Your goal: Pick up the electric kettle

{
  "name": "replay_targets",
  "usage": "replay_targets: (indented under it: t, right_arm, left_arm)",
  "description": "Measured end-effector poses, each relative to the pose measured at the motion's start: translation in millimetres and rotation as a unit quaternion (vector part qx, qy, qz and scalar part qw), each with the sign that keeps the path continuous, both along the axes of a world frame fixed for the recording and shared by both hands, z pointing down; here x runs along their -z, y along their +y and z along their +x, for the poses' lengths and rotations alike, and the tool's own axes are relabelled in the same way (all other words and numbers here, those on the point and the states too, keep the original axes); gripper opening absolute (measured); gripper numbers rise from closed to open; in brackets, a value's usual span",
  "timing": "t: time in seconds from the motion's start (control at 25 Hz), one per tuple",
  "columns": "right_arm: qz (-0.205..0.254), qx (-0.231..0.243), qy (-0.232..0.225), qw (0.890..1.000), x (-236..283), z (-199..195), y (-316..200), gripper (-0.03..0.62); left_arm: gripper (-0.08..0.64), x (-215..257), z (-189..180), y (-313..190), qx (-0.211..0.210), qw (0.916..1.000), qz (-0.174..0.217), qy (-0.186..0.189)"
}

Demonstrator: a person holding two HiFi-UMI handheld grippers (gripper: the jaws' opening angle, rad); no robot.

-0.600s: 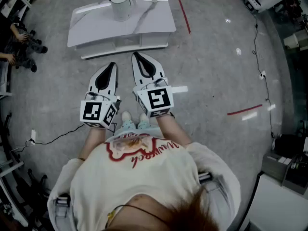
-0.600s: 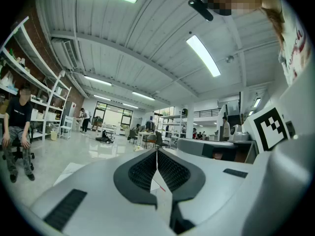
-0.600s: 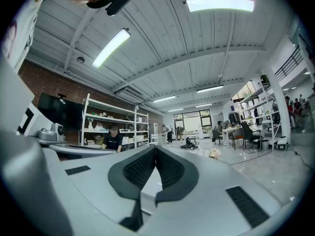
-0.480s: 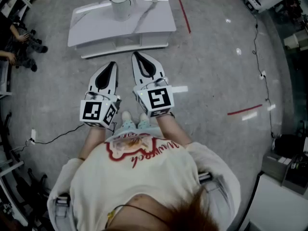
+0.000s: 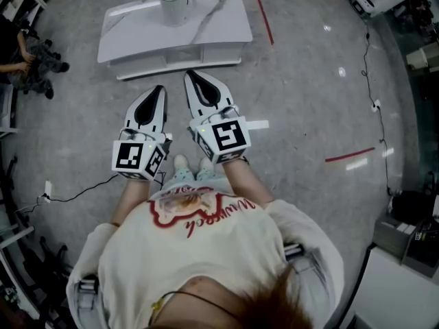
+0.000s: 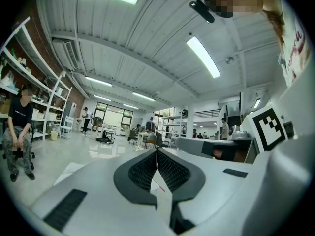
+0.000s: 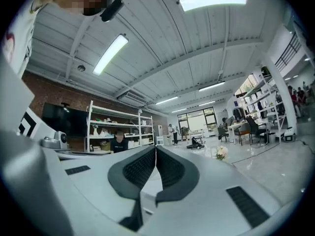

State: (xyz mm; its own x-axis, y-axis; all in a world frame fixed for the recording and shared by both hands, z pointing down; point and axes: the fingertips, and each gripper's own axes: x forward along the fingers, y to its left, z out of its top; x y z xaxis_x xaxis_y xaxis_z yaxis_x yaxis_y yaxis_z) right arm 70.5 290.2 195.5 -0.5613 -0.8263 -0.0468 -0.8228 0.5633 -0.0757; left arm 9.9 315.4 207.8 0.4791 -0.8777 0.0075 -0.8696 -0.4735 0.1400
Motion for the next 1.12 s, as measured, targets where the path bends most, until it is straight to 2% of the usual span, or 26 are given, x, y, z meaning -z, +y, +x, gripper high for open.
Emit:
replay_targets:
  t: [0.12,0.52,1.12]
  right_arm:
    - [-0.005,0.002,0.003,1.0,0.6,0.5,1.0,0.017]
    - [-0.046,0.028,-0.03,0.998,-7.3,5.1,-5.6,0.017]
    - [-0.045,0.049,-0.004,0.998,-23.2,38.7,-14.9,0.017]
  left_arm:
    - [0.014,0.9,2.6,1.4,0.0,1.0,0.0,-0.003]
    - [0.014,5.0,12.7,-1.0,0.003,1.0,0.004,-0.001]
    - [0.014,-7.8,46.4,-9.7,0.027,0.9996,0.005,0.009]
